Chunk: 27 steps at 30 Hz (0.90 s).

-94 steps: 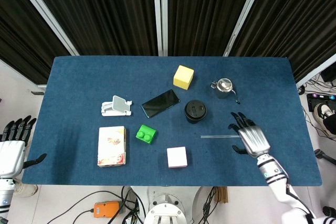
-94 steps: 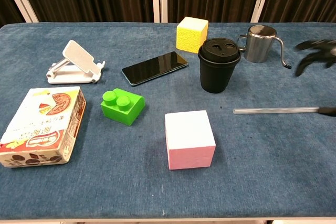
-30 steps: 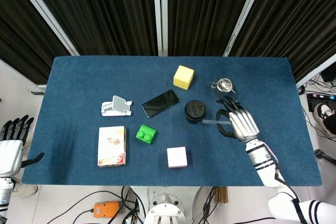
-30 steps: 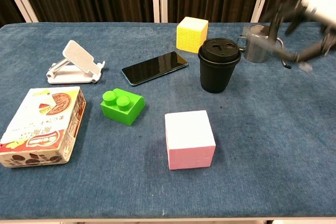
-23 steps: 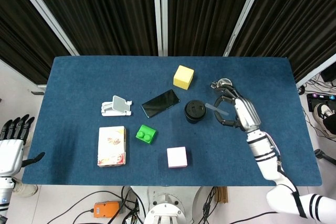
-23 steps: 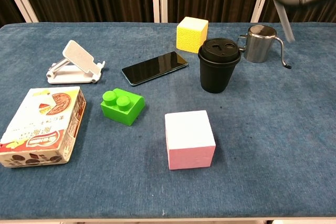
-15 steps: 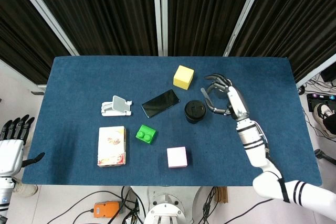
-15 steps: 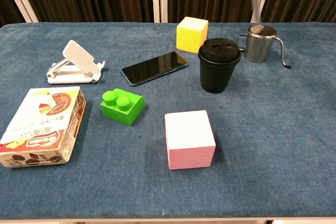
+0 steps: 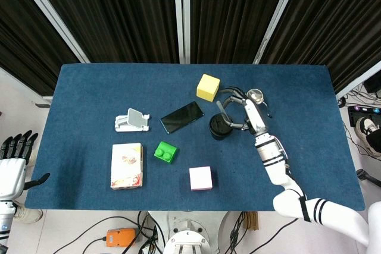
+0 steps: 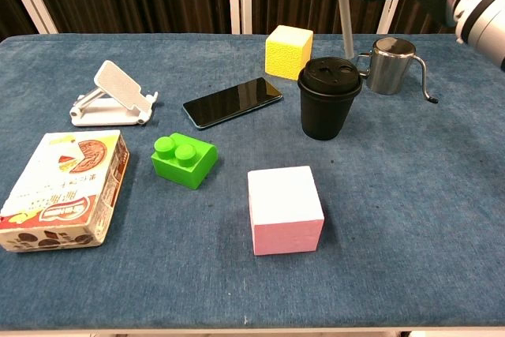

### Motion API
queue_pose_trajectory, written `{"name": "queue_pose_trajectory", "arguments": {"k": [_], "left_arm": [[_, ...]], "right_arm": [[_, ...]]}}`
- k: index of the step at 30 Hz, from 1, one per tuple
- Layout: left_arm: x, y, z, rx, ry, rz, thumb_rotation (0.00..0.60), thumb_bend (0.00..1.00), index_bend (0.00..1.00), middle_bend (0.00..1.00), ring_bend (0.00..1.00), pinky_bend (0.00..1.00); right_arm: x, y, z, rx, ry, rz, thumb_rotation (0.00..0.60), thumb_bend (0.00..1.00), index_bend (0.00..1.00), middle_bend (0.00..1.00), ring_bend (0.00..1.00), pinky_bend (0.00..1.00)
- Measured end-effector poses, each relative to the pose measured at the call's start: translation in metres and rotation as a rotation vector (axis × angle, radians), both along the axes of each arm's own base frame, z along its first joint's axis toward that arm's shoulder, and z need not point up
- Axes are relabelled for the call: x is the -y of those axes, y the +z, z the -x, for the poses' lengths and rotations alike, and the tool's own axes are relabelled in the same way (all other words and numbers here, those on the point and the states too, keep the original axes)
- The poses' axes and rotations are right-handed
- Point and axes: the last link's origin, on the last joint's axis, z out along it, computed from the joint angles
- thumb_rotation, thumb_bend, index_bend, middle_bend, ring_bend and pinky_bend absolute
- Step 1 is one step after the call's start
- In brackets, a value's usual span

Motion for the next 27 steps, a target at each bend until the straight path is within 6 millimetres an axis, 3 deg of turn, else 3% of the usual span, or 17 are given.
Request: {"name": "queue_pose_trajectory", "arguments": {"k": [23, 27], "left_arm": [[0.001, -0.001, 0.004, 0.0, 0.014, -0.002, 0.6, 0.0, 0.0, 0.04, 0.0, 0.0], [0.001, -0.001, 0.004, -0.001, 0.013, -0.002, 0.6, 0.0, 0.0, 0.04, 0.0, 0.0]], "right_arm": [[0.005, -0.015, 0.006, 0.028, -0.013, -0.032, 0.6, 0.71, 0.69, 0.31, 0.19, 0.29], [0.006, -0.015, 0.01, 0.026, -0.022, -0.036, 0.6, 0.71, 0.65, 0.31, 0.16, 0.27]]}}
